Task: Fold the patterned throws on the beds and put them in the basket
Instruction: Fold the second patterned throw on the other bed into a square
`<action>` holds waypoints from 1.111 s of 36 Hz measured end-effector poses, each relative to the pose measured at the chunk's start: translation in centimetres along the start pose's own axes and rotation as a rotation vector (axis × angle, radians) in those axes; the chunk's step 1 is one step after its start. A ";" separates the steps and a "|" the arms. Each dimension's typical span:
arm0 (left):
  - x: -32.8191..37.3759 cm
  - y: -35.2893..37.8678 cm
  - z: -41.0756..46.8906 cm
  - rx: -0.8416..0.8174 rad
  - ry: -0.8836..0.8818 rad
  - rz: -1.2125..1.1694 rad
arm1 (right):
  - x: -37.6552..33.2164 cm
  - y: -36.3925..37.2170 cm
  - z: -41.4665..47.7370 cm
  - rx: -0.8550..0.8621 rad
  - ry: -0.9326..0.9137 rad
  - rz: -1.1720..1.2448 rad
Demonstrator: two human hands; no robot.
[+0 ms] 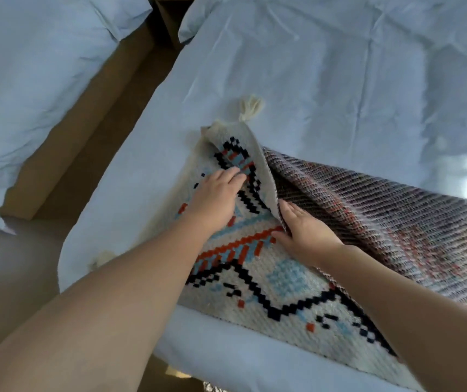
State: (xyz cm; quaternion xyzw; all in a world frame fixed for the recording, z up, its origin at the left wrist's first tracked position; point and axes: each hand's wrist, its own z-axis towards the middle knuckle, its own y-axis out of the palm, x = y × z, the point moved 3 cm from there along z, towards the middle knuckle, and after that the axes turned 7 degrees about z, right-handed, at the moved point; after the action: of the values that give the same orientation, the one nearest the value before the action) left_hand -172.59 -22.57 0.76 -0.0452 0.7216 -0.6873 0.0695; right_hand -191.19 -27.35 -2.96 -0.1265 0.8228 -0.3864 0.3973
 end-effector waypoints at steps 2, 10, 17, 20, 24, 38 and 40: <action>-1.1 0.0 1.6 0.000 0.051 0.010 | -0.8 0.0 1.2 0.020 0.051 0.065; -3.8 0.3 6.1 -0.069 0.326 0.111 | -3.5 0.5 5.0 0.163 0.236 0.180; -4.9 -0.9 8.3 -0.118 0.466 0.289 | -5.6 1.7 5.9 0.071 0.084 0.015; -5.9 -0.9 8.7 -0.113 0.485 0.352 | -5.7 2.4 5.4 0.084 0.070 0.010; -8.4 -0.5 7.4 -0.127 0.438 0.376 | -5.8 3.2 4.9 0.097 0.090 0.014; -15.3 1.5 -3.5 -0.278 -0.041 0.134 | -8.8 5.7 2.0 0.097 -0.100 -0.044; -15.7 1.5 -5.8 -0.294 -0.120 0.107 | -9.7 6.5 0.9 0.082 -0.132 -0.059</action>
State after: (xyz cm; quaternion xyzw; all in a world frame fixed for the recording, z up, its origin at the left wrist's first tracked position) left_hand -157.99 -14.21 0.17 -0.0572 0.8102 -0.5659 0.1417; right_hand -183.52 -18.47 -2.65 -0.1594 0.7741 -0.4221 0.4441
